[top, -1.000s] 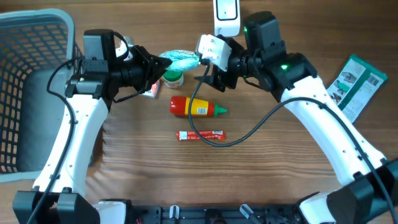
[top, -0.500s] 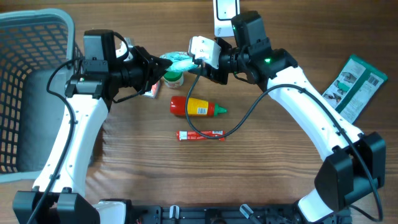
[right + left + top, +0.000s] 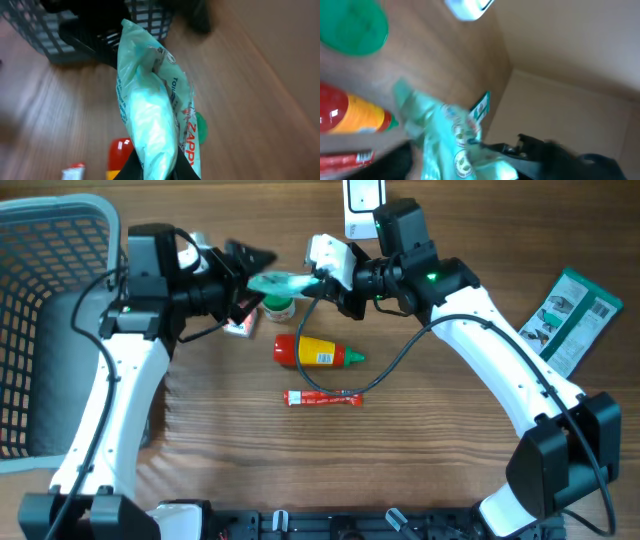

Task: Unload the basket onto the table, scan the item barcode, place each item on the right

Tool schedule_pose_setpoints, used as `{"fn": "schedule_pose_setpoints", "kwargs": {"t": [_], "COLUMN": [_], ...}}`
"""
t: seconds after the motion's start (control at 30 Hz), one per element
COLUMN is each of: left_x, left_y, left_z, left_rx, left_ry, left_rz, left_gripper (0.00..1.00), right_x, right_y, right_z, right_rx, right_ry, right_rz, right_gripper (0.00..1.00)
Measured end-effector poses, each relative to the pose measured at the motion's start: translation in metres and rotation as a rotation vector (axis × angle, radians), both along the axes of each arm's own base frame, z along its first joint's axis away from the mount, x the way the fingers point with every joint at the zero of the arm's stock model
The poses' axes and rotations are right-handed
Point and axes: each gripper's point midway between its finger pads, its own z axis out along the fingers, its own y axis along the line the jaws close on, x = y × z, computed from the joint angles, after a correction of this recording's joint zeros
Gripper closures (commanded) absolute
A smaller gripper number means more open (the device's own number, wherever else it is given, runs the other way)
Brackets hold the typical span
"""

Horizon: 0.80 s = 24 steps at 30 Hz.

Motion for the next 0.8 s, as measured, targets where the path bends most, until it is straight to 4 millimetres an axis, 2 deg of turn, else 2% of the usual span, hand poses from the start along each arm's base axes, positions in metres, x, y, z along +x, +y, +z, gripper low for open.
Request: {"fn": "schedule_pose_setpoints", "kwargs": {"t": [0.13,0.27,0.4,0.63,0.8], "left_x": [-0.01,-0.046,-0.061,-0.074,-0.09], "left_y": [0.025,0.04,0.048,0.059,0.069], "left_z": [0.039,0.06,0.049,0.025,0.005], "left_rx": [0.092,0.263,0.388,0.562,0.694], "left_ry": [-0.179,-0.286,-0.292,-0.29,-0.266], "left_rz": [0.031,0.035,-0.004,-0.103,-0.207], "left_gripper": [0.0,0.0,0.0,0.0,0.0], "right_x": [-0.006,0.001,0.004,0.008,0.019], "right_y": [-0.007,-0.031,-0.049,-0.077,-0.116], "right_z": [0.017,0.035,0.045,0.057,0.058], "right_rx": [0.14,0.266,0.342,0.434,0.494], "right_ry": [0.198,0.405,0.605,0.937,1.088], "right_rz": [-0.006,-0.055,-0.109,-0.207,-0.306], "right_gripper": [0.96,0.96,0.96,0.96,0.96]}}
